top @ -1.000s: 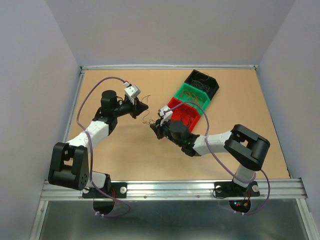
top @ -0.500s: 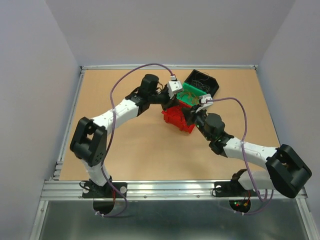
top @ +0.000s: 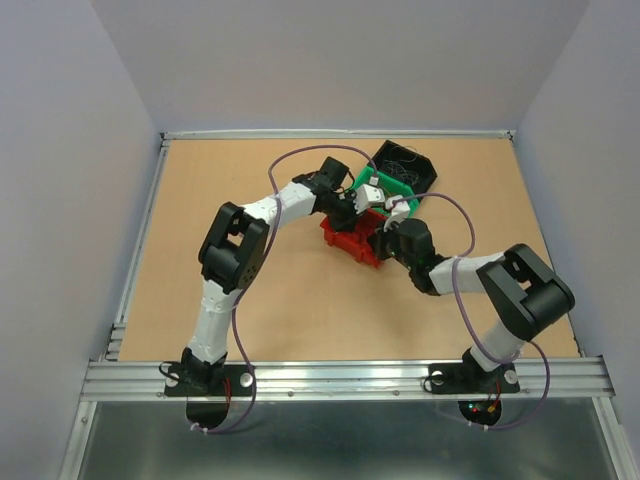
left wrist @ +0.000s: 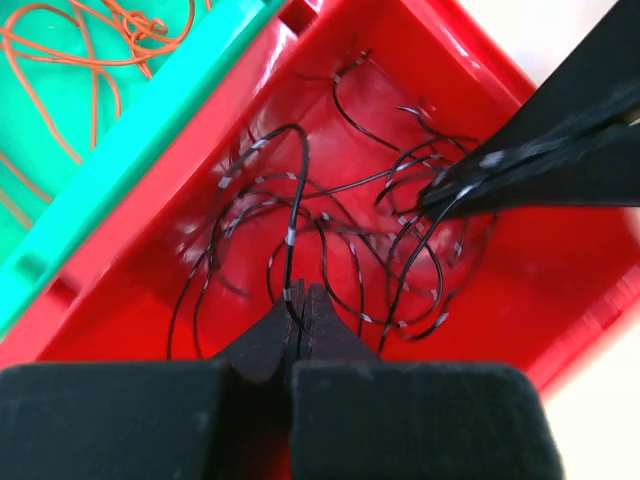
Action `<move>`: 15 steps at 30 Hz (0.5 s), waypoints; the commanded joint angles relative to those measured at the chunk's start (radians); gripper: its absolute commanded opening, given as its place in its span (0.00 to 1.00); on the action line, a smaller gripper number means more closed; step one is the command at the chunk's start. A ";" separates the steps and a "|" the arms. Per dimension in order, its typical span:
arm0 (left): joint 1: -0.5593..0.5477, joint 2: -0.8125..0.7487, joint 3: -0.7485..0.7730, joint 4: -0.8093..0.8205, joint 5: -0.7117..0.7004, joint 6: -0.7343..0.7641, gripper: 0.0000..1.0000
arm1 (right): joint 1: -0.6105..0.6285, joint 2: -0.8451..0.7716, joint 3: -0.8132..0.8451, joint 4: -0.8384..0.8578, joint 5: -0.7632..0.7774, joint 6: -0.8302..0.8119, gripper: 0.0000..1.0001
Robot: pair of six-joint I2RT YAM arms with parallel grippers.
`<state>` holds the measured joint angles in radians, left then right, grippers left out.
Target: Untangle the cables
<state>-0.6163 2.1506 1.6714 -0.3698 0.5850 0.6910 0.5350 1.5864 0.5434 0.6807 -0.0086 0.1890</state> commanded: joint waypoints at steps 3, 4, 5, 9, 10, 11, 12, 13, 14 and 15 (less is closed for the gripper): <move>-0.008 -0.040 0.002 -0.051 -0.073 0.047 0.09 | -0.007 0.107 0.096 0.095 -0.062 -0.066 0.01; -0.007 -0.057 -0.015 -0.022 -0.074 0.044 0.20 | -0.007 0.116 0.105 0.097 -0.065 -0.068 0.00; -0.007 -0.093 -0.033 -0.003 -0.073 0.036 0.24 | -0.009 0.124 0.108 0.099 -0.065 -0.066 0.00; -0.008 -0.159 -0.071 0.031 -0.068 0.015 0.36 | -0.009 0.132 0.099 0.124 -0.070 -0.049 0.01; -0.008 -0.170 -0.073 0.029 -0.063 0.012 0.38 | -0.010 0.124 0.096 0.129 -0.070 -0.046 0.01; -0.008 -0.190 -0.075 0.028 -0.059 0.004 0.40 | -0.010 0.118 0.090 0.132 -0.070 -0.045 0.01; -0.007 -0.199 -0.079 0.028 -0.056 0.001 0.41 | -0.010 0.113 0.086 0.138 -0.067 -0.045 0.01; -0.007 -0.211 -0.084 0.026 -0.053 -0.005 0.44 | -0.010 0.101 0.082 0.140 -0.064 -0.043 0.01; -0.008 -0.236 -0.088 0.028 -0.048 -0.010 0.45 | -0.010 0.096 0.079 0.143 -0.064 -0.042 0.01; -0.007 -0.247 -0.101 0.028 -0.044 -0.013 0.49 | -0.010 0.092 0.076 0.146 -0.067 -0.042 0.01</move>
<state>-0.6193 2.0510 1.5780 -0.3717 0.4732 0.6964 0.5304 1.7008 0.6159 0.8085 -0.0685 0.1535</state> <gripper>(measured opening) 0.450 0.025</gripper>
